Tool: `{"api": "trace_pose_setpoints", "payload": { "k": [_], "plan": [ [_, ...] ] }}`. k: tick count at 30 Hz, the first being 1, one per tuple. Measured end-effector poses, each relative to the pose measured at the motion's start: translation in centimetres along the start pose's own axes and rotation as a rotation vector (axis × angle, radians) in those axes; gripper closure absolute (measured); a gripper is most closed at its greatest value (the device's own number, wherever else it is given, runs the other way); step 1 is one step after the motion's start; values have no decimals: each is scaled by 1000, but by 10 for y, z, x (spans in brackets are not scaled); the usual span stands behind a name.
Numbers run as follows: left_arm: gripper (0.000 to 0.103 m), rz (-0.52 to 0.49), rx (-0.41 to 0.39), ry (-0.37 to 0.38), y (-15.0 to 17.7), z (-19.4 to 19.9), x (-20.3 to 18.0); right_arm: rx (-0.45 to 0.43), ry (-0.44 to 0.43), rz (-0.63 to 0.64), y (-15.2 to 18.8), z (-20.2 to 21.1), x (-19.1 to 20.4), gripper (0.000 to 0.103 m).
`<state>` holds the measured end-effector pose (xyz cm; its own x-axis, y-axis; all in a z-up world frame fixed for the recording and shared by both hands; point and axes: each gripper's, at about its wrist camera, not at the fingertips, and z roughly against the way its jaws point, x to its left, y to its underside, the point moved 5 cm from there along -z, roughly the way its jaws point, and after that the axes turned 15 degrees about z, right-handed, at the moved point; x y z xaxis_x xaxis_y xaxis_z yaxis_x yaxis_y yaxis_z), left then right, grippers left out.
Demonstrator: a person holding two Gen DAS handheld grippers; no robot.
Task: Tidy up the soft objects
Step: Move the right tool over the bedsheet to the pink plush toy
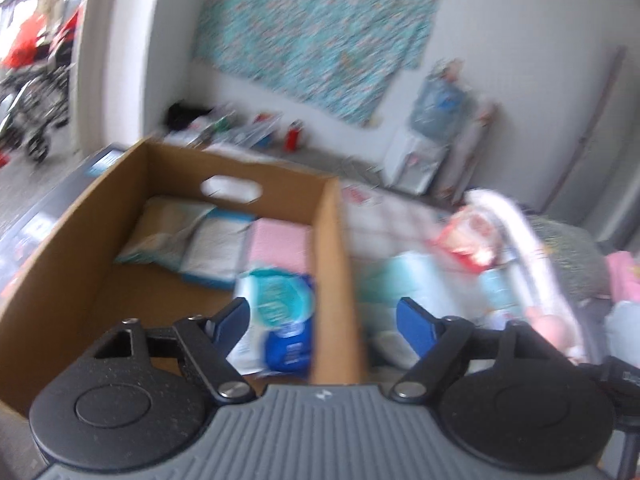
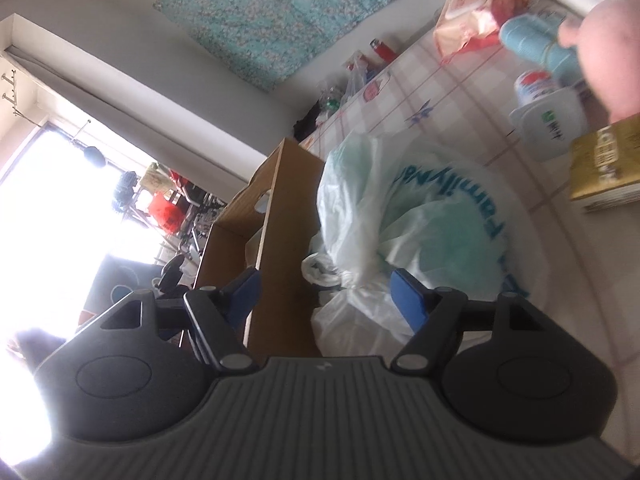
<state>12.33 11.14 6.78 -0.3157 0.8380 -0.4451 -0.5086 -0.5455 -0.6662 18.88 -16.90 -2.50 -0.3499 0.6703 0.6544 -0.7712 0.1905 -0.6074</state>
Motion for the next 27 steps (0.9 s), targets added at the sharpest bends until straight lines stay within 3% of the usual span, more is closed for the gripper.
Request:
{"api": "trace_pose_setpoints", "payload": {
  "k": [7, 14, 18, 24, 27],
  "plan": [
    [17, -154, 10, 171, 33, -20, -79, -64, 89, 1, 0, 50, -28, 31],
    [17, -255, 71, 282, 77, -58, -148, -125, 193, -24, -1, 94, -64, 31],
    [19, -247, 136, 286, 81, -88, -171, -135, 239, 12, -16, 108, -75, 31],
    [25, -177, 208, 225, 63, -123, -182, -178, 274, 111, -68, 125, -81, 31],
    [27, -162, 229, 233, 67, -130, -184, -206, 299, 88, -87, 132, -99, 31]
  ]
}}
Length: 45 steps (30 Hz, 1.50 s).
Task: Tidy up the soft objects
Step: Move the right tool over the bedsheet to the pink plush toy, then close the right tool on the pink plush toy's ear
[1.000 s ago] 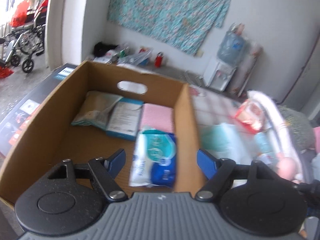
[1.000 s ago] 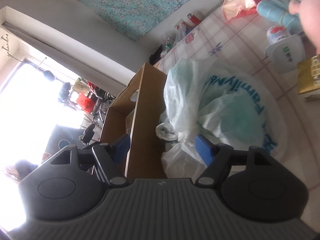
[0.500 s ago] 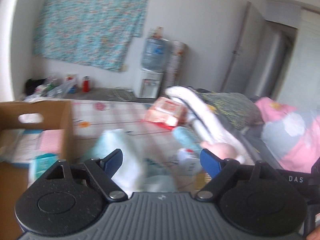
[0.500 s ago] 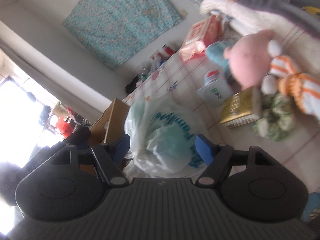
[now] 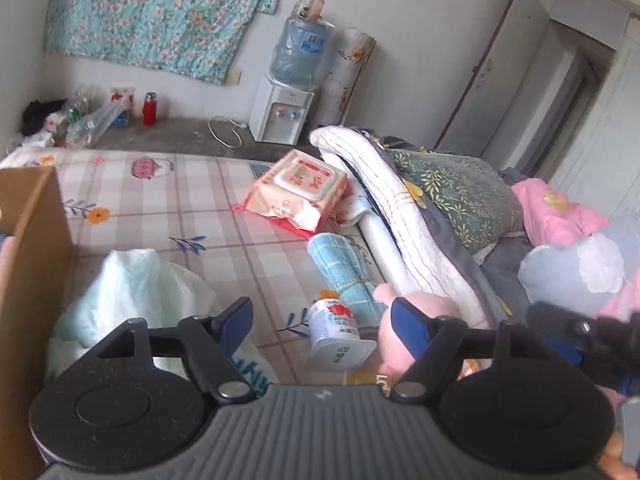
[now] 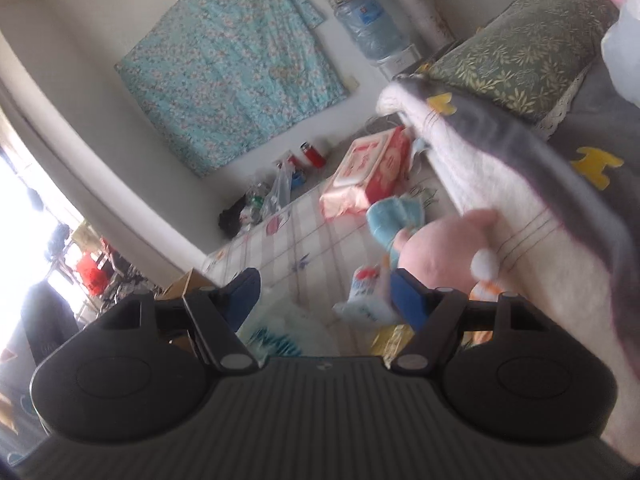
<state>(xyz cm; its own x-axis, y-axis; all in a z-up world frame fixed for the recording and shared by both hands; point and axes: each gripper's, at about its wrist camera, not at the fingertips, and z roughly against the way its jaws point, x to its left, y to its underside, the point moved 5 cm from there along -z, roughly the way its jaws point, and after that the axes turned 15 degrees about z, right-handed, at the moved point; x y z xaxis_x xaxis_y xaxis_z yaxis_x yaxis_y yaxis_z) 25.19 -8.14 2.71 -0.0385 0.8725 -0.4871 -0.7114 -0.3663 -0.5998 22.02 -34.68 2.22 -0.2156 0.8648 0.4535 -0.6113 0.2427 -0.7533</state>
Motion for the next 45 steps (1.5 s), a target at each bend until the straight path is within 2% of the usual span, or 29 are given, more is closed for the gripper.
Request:
{"api": "trace_pose_setpoints", "payload": {
  "k": [3, 6, 11, 17, 20, 22, 25, 28, 31, 34, 35, 36, 39, 40, 41, 42, 44, 45],
  "plan": [
    [34, -11, 40, 28, 11, -15, -9, 4, 43, -42, -3, -11, -27, 31],
    [43, -7, 82, 88, 25, -33, -24, 23, 77, -98, -1, -27, -56, 31],
    [54, -38, 124, 151, 45, -61, -52, 69, 92, -193, 4, -51, -95, 31],
    [55, -40, 165, 145, 49, -93, -62, 129, 90, -221, -5, -83, -115, 31],
    [55, -48, 177, 123, 48, -104, -60, 139, 74, -171, -18, -94, -108, 31],
    [56, -40, 191, 113, 50, -109, -56, 165, 66, -79, -32, -103, -93, 31],
    [61, -18, 213, 107, 54, -113, -49, 247, 63, 113, -51, -130, -68, 31],
    [62, 1, 228, 107, 58, -113, -43, 367, 38, 222, -54, -170, -57, 33],
    [62, 17, 239, 104, 60, -113, -35, 495, 40, 323, -46, -206, -51, 44],
    [62, 21, 236, 97, 58, -111, -29, 587, 49, 401, -34, -227, -48, 54],
    [62, 25, 232, 97, 57, -111, -28, 608, 62, 424, -31, -231, -48, 61],
    [62, 29, 228, 98, 56, -110, -27, 617, 78, 446, -29, -232, -48, 74],
    [62, 33, 216, 109, 55, -105, -27, 578, 76, 449, -30, -224, -47, 88],
    [58, 27, 210, 117, 55, -103, -29, 552, 68, 438, -33, -218, -46, 89],
    [48, 17, 204, 125, 55, -100, -32, 518, 53, 427, -37, -209, -45, 91],
    [43, 5, 197, 128, 56, -98, -36, 481, 30, 417, -42, -199, -41, 93],
    [24, -25, 180, 131, 56, -91, -45, 422, -23, 397, -50, -176, -32, 96],
    [21, -46, 168, 141, 56, -88, -51, 397, -45, 385, -53, -165, -29, 100]
  ]
}}
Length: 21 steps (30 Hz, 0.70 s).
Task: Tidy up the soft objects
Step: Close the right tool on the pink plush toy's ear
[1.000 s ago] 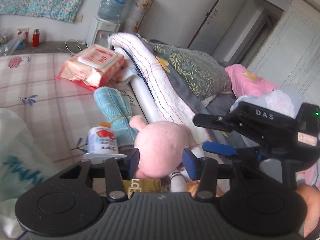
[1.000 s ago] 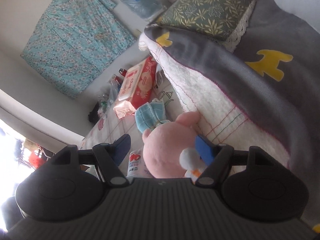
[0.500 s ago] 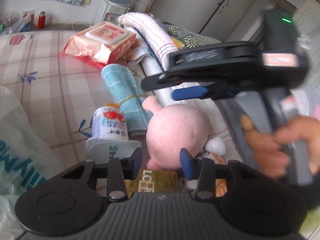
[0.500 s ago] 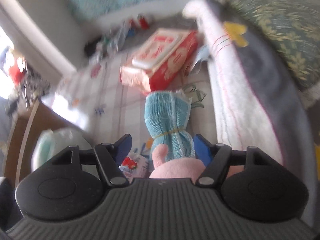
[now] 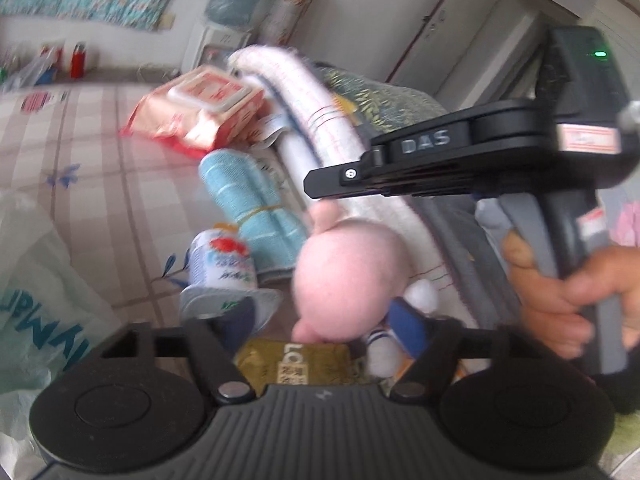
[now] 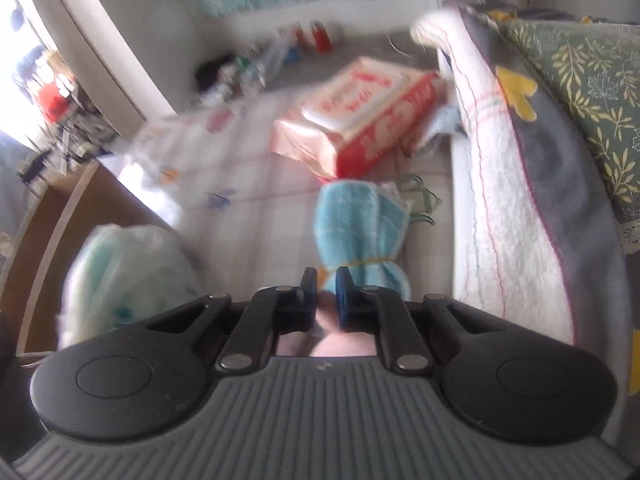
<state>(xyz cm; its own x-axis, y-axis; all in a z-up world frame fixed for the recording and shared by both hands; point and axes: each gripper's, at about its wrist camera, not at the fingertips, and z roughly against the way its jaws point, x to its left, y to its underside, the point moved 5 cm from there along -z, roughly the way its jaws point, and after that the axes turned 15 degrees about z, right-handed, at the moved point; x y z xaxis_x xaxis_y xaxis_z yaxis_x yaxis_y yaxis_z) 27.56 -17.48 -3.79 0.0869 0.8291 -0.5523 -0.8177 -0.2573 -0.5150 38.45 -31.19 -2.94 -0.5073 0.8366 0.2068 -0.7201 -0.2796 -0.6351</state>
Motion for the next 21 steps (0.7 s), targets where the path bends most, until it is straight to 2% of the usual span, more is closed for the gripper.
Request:
{"api": "trace_pose_setpoints", "payload": {
  "k": [1, 4, 8, 10, 12, 14, 19, 20, 21],
  "plan": [
    [18, -30, -8, 11, 1, 1, -7, -23, -12, -3, 1, 11, 3, 100],
    [18, -108, -22, 6, 8, -2, -23, -64, -26, -9, 9, 35, 12, 101],
    [29, -83, -19, -8, 17, -6, -24, -60, 15, -1, 11, 46, 14, 96],
    [33, -55, -15, 2, 20, -6, -19, -31, 40, 9, 9, 38, 12, 86],
    [34, -40, -19, -3, 22, -4, -13, 9, 70, 47, 4, 24, 11, 63],
    [38, -29, -22, -12, 22, -2, -7, 65, 100, 83, 0, 1, 10, 53],
    [40, 9, -18, -26, 19, -1, 13, 206, 130, 114, 1, -55, 6, 53],
    [40, 15, -19, -27, 18, -2, 16, 221, 133, 115, 4, -63, 5, 57],
    [40, 19, -20, -25, 17, -2, 18, 224, 151, 121, 5, -67, 4, 73]
  ]
}}
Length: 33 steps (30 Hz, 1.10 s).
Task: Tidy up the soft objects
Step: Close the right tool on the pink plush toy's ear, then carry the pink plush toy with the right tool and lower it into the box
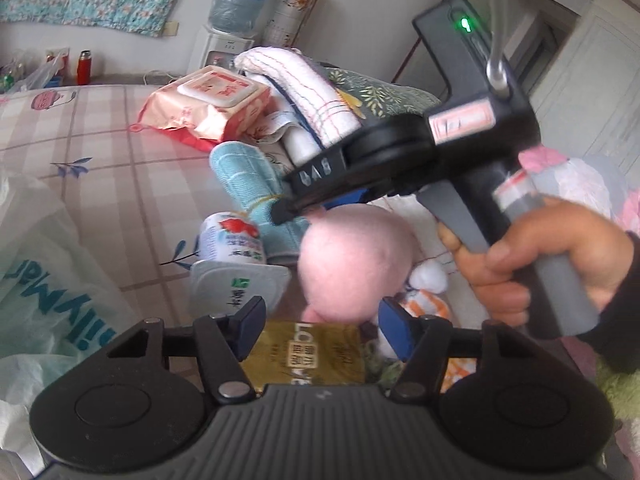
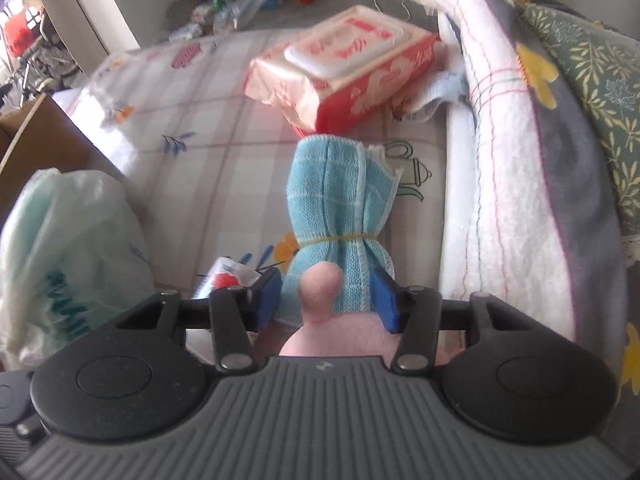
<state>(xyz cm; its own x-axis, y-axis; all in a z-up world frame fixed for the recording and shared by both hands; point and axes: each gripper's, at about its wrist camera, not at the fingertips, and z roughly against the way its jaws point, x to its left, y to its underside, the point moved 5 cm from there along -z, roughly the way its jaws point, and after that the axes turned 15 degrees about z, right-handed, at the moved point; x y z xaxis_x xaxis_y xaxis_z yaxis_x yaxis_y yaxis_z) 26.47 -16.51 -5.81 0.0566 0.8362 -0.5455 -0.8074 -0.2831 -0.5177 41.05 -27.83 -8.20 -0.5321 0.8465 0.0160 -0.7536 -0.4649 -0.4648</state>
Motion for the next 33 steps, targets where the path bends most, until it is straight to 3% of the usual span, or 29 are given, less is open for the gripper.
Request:
{"api": "trace_pose_setpoints", "payload": {
  "k": [2, 5, 10, 16, 22, 25, 33],
  "plan": [
    [40, 4, -5, 7, -2, 0, 2, -19, 6, 2, 1, 0, 0, 89],
    [33, -16, -28, 21, -4, -1, -1, -103, -30, -45, 4, 19, -1, 94],
    [23, -84, -53, 48, -2, -3, -17, -215, -89, -104, 21, 61, -1, 95],
    [24, -91, -55, 51, 3, -11, -24, -264, -102, -71, 29, 84, 12, 95],
    [25, -132, -112, 44, 2, 1, -29, -316, -167, -138, 30, 101, 17, 95],
    [31, -150, -146, 45, 0, 13, -35, -355, -185, -147, 31, 121, 23, 95],
    [32, -138, -291, 72, -15, 75, -45, -458, -193, -74, 15, 185, 58, 95]
  ]
}}
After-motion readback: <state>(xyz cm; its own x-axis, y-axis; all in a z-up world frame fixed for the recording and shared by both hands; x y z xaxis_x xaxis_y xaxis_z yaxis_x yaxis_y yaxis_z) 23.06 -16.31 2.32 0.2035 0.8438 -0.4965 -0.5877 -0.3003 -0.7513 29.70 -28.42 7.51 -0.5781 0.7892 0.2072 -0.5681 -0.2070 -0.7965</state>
